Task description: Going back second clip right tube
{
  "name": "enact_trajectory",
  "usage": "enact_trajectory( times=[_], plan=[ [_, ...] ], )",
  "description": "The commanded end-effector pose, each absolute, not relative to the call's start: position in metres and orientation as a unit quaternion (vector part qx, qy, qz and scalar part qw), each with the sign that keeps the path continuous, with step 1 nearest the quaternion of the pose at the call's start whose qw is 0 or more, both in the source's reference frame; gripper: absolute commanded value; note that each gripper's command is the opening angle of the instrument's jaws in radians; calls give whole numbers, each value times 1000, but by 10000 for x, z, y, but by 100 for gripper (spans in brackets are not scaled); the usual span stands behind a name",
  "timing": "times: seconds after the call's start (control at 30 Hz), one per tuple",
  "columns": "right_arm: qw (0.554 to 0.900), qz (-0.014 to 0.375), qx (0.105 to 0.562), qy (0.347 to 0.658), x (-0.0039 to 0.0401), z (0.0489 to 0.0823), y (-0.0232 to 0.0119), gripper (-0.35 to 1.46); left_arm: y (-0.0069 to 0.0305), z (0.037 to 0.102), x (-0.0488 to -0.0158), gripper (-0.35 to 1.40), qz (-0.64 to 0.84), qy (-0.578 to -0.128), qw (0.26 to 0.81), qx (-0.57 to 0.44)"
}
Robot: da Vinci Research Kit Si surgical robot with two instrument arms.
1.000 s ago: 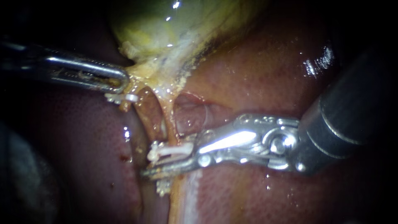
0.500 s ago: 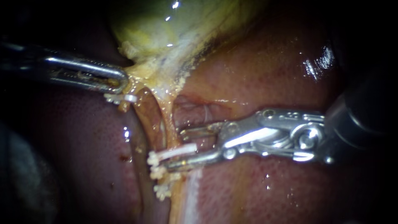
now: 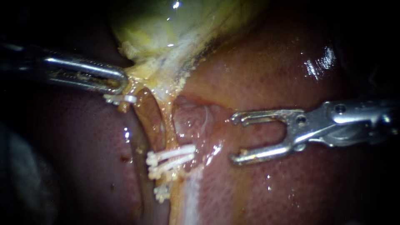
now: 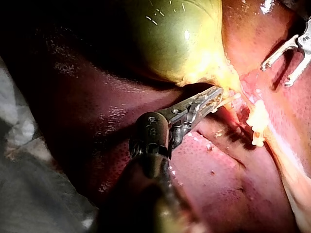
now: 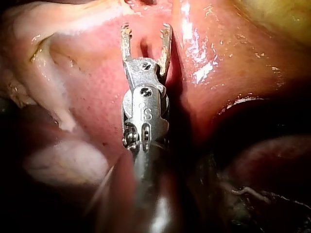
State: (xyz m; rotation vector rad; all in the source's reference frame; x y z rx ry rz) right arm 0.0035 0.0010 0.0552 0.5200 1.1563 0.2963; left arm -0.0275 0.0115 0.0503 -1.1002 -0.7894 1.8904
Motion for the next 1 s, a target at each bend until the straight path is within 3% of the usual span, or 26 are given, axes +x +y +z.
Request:
enact_trajectory(
  times=[0.03, 0.63, 1.0],
  plan=[
    [797, 136, 242, 536, 32, 552, 11, 50, 115, 504, -276, -35, 746, -312, 397, -434],
    [798, 132, 239, 538, 23, 549, 15, 50, 108, 569, -313, -35, 748, -314, 391, -435],
    [797, 134, 240, 538, 22, 545, 17, 50, 107, 578, -316, -35, 748, -316, 391, -434]
  ],
)
